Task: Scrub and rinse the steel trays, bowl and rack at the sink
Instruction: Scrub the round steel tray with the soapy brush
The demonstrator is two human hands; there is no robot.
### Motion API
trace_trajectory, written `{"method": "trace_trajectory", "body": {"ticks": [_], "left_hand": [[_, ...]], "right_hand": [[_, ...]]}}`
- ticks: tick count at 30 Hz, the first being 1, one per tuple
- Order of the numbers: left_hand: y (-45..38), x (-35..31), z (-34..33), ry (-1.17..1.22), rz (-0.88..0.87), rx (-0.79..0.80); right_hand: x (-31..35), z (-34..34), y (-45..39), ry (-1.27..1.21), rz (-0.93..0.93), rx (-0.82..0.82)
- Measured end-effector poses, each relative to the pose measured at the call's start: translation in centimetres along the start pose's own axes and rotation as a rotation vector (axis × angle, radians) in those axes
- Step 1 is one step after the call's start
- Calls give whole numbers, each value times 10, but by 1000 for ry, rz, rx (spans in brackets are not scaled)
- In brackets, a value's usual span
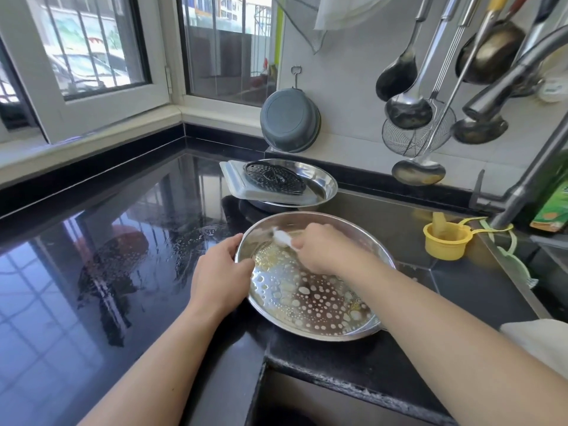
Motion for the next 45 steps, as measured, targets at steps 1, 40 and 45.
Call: {"method": "trace_trajectory", "body": {"ticks": [1, 40, 45], "left_hand": [[1, -1, 0, 6, -3, 2], [5, -5, 0, 78, 15, -20], [6, -9, 2, 82, 32, -34]], "right_hand": [[7, -3, 2, -26, 45, 37], [-63, 14, 31, 188, 63, 78], [-69, 13, 30, 245, 62, 106]]}}
Point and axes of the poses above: each hand's wrist, its own y-axis away from the middle knuckle, its own z-axis out of the back of the hand, x = y × z, the point moved 4 cm from there along -y, towards the middle knuckle, and after that the axes turned 7 degrees about -x, right-handed, at the moved point
